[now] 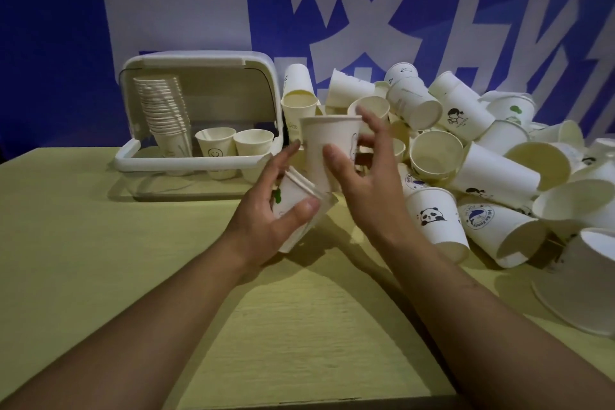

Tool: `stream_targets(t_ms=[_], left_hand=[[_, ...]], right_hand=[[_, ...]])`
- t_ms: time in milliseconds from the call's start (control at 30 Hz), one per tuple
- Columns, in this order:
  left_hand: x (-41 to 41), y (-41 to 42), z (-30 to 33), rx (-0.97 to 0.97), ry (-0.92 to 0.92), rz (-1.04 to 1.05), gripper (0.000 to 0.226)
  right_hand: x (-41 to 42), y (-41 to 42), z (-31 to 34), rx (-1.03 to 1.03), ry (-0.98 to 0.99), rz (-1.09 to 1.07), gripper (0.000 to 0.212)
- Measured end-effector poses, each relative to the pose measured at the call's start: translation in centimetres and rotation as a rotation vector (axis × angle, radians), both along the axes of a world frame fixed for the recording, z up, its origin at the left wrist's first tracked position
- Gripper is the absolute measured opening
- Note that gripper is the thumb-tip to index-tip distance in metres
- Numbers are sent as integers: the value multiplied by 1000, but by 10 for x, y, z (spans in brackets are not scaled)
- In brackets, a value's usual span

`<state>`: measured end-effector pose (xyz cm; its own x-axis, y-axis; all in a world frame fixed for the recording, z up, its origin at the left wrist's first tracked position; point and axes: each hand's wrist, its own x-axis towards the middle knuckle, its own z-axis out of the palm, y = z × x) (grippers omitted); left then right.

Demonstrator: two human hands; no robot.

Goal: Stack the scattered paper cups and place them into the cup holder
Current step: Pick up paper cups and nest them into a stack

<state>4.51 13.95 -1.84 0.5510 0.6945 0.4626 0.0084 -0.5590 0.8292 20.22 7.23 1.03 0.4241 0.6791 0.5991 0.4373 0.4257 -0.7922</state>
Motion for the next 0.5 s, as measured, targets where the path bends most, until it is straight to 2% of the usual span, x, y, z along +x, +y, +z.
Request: stream_targets(t_ms=[100, 233, 367, 500], left_hand=[[2, -2, 3, 39, -87, 92, 85], [-3, -2, 6, 98, -157, 147, 73], [1, -11, 8, 118, -155, 92, 55], [3, -16, 6, 126, -190, 77, 43]], right_hand=[[-7, 3, -6, -98, -85, 63, 46], [-2, -6, -6, -147, -316, -46, 36], [4, -36, 6, -194, -682, -435, 37], [18, -79, 10, -463, -856, -671, 44]])
